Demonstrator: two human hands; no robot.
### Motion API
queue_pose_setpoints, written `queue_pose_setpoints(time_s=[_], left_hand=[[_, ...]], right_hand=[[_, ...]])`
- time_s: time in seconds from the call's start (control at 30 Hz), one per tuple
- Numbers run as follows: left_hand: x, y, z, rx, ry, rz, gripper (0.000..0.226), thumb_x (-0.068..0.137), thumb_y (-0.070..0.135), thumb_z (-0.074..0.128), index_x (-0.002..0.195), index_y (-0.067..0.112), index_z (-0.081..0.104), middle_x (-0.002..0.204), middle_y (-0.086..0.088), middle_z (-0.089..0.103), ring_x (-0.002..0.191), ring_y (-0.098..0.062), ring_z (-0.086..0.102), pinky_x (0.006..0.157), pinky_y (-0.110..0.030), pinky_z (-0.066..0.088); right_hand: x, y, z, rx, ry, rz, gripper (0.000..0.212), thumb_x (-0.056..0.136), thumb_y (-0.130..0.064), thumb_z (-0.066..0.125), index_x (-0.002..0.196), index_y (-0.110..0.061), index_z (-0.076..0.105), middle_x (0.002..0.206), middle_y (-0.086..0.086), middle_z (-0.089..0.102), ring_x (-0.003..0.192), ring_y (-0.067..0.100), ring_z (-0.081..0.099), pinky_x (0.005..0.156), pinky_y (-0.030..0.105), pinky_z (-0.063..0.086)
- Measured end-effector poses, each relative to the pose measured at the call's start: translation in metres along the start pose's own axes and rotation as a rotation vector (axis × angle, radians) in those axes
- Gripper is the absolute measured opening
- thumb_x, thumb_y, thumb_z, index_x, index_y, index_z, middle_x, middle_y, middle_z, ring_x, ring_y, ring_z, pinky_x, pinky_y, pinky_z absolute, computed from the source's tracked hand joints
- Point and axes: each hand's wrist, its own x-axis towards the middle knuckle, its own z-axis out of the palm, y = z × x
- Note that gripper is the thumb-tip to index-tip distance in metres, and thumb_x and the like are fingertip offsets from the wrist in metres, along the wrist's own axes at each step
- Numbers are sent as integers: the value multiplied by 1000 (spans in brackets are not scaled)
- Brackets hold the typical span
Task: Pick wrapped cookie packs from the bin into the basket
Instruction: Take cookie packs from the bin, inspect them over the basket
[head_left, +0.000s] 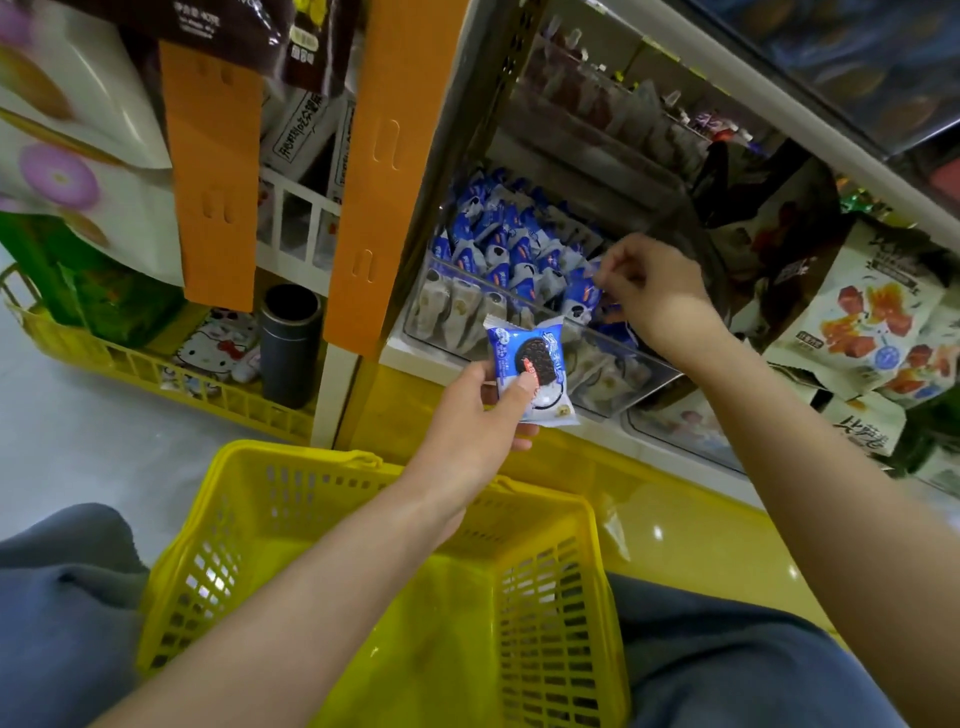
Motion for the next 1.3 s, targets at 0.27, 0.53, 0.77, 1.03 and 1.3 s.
queue_pose_setpoints(time_s=[0.27, 0.53, 0.77, 1.03, 1.3], left_hand=[[-1, -11, 4, -9, -56, 16, 12, 94, 24, 49, 102, 18, 56, 92, 3, 61, 60, 0, 64, 57, -15, 52], [-5, -19, 8, 17, -36, -77, 18, 96, 21, 44, 83, 22, 56, 63, 14, 60, 57, -7, 62, 58, -22, 49], [-8, -36, 13, 223, -23, -194, 8, 94, 18, 47, 89, 14, 52, 94, -7, 60, 79, -15, 52, 72, -26, 39], [-8, -38, 6, 229, -58, -346, 29, 89, 33, 55, 106, 10, 51, 94, -8, 62, 77, -18, 57, 69, -26, 42], [-17, -41, -1, 324, -207, -294, 58, 66, 59, 62, 113, 26, 60, 107, 10, 69, 103, -7, 61, 94, -27, 43]], right_hand=[[-73, 8, -35, 262, 354, -259, 23, 94, -10, 48, 87, -31, 46, 89, -11, 58, 85, 7, 63, 69, 20, 56], [-122, 47, 5, 421, 87, -133, 26, 92, -1, 50, 81, -25, 49, 89, -4, 65, 77, 5, 64, 67, 18, 54], [-138, 56, 47, 657, -93, 124, 27, 89, 5, 50, 75, -17, 49, 82, 0, 61, 73, 8, 62, 65, 25, 57], [-148, 50, 51, 926, -193, 400, 11, 97, -7, 41, 91, -5, 50, 87, 9, 62, 68, 9, 65, 59, 19, 55], [-152, 50, 42, 912, -438, 468, 33, 87, -26, 58, 115, -8, 61, 111, 11, 68, 105, 27, 63, 96, 43, 46]])
